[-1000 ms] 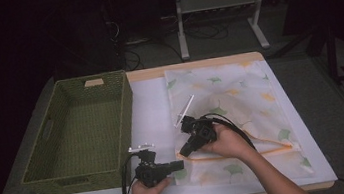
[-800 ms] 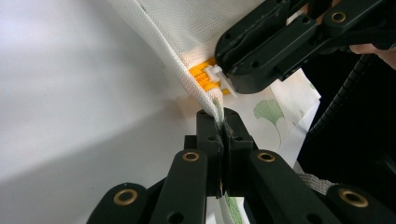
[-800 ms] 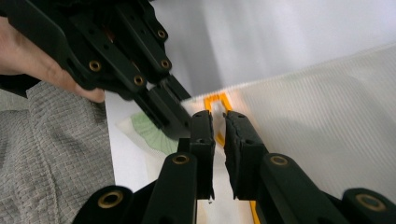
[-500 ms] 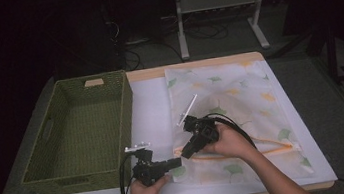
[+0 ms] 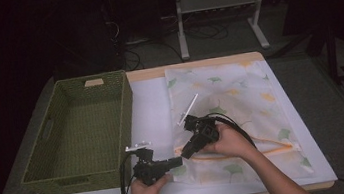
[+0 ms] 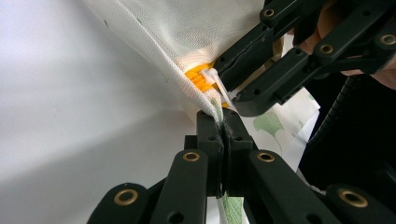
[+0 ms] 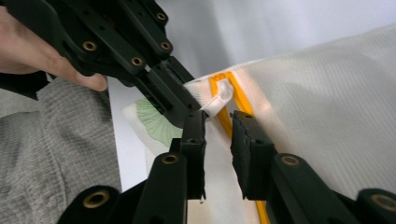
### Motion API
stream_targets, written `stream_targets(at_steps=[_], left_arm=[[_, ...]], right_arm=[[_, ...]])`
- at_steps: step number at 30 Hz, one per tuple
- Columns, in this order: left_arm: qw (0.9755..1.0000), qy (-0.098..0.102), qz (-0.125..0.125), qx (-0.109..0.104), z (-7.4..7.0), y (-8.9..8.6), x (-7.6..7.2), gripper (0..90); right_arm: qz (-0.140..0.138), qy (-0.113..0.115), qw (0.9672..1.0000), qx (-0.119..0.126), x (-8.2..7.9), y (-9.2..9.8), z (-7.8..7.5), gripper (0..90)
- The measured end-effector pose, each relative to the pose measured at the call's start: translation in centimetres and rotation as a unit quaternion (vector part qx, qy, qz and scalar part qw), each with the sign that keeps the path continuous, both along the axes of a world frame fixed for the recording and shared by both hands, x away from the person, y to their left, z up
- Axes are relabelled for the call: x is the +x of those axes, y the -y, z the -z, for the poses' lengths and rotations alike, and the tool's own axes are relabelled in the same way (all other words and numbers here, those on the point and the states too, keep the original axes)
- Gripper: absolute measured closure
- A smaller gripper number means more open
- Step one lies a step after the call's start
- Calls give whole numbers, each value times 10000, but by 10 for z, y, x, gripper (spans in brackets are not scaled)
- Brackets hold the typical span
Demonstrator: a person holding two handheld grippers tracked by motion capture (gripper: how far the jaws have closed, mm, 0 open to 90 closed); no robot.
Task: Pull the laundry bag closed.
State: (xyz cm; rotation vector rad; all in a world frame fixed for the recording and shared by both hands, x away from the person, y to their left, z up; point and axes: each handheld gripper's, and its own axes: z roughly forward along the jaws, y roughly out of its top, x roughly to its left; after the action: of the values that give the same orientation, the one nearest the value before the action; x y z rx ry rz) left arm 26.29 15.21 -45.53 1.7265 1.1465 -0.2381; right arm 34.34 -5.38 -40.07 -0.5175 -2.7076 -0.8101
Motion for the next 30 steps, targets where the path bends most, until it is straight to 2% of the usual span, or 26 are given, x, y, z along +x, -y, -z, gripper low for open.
stream_targets(at_steps=[5, 10, 15, 19, 23, 26, 30], left_arm=[[9998, 37, 193, 78, 2, 2, -2, 883], [9997, 52, 236, 47, 3, 2, -2, 883], [9994, 77, 338, 93, 4, 4, -4, 883], [9994, 74, 345, 62, 6, 3, -4, 883], [9995, 113, 265, 88, 6, 1, -4, 883], [9996, 130, 216, 139, 5, 0, -3, 883], [9997, 142, 202, 11, 4, -3, -2, 883]], right_arm=[[37, -21, 10000, -2, 1, -1, 1, 732], [30, -84, 10000, -19, 1, -2, 4, 728], [-3, -176, 9998, -65, 2, -2, 7, 789], [8, -81, 9999, -104, 2, 1, 7, 852], [-6, -225, 9997, -55, 1, 2, 9, 776], [-28, -258, 9997, -6, 1, 2, 10, 756], [-81, -211, 9997, -68, -1, 0, 10, 757]])
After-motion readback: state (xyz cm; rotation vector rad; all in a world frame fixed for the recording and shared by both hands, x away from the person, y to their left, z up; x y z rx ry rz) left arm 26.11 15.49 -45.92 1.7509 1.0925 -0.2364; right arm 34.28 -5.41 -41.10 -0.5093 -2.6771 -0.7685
